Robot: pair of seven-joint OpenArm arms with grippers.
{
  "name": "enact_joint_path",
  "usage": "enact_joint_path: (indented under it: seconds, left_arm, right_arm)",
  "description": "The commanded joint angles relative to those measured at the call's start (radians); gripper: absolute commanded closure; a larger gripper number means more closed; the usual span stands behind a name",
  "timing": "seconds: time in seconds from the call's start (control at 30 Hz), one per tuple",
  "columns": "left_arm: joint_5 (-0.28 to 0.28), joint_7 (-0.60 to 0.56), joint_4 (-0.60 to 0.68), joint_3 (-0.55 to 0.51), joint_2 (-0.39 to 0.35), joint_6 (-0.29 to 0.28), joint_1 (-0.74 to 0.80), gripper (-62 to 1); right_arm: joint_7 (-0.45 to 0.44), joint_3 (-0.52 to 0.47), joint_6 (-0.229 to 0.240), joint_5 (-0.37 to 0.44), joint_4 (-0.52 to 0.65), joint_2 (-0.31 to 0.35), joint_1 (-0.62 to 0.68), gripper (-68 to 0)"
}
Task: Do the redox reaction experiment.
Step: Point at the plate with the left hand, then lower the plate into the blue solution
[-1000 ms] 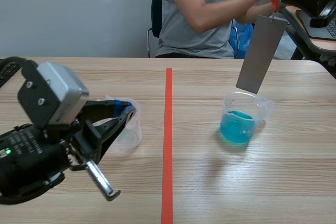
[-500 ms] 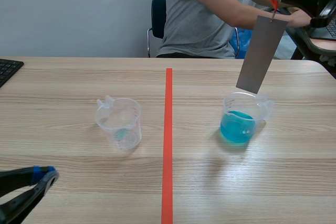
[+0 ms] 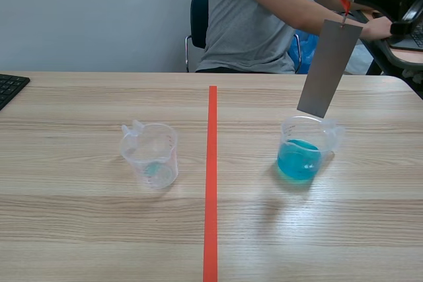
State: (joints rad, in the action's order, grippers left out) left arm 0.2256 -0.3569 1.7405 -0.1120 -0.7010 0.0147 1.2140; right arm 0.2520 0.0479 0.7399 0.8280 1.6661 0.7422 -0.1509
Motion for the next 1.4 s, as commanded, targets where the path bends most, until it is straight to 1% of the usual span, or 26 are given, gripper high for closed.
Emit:
enact_joint_path:
  seconds: [0.0, 0.27, 1.17, 1.23, 1.37]
  left_arm:
    - [0.021, -0.018, 0.019, 0.003, 0.008, -0.001, 0.008, -3.2]
    - [0.017, 0.014, 0.018, 0.003, 0.008, -0.002, 0.013, -3.1]
    - [0.018, 0.017, 0.018, 0.003, 0.008, -0.002, 0.013, -3.1]
    - [0.018, 0.018, 0.018, 0.003, 0.008, -0.002, 0.013, -3.1]
    - [0.018, 0.017, 0.018, 0.003, 0.008, -0.002, 0.013, -3.1]
  right_arm:
    - [-0.011, -0.001, 0.006, 0.013, 0.012, 0.011, -0.015, -1.1]
    - [-0.011, -0.001, 0.006, 0.013, 0.012, 0.011, -0.015, -1.1]
    - [-0.011, -0.001, 0.006, 0.013, 0.012, 0.011, -0.012, -1.1]
    - [-0.010, -0.001, 0.006, 0.006, 0.012, 0.002, -0.010, -1.1]
    - [-0.003, 0.000, 0.006, -0.044, 0.012, -0.039, -0.010, -1.1]
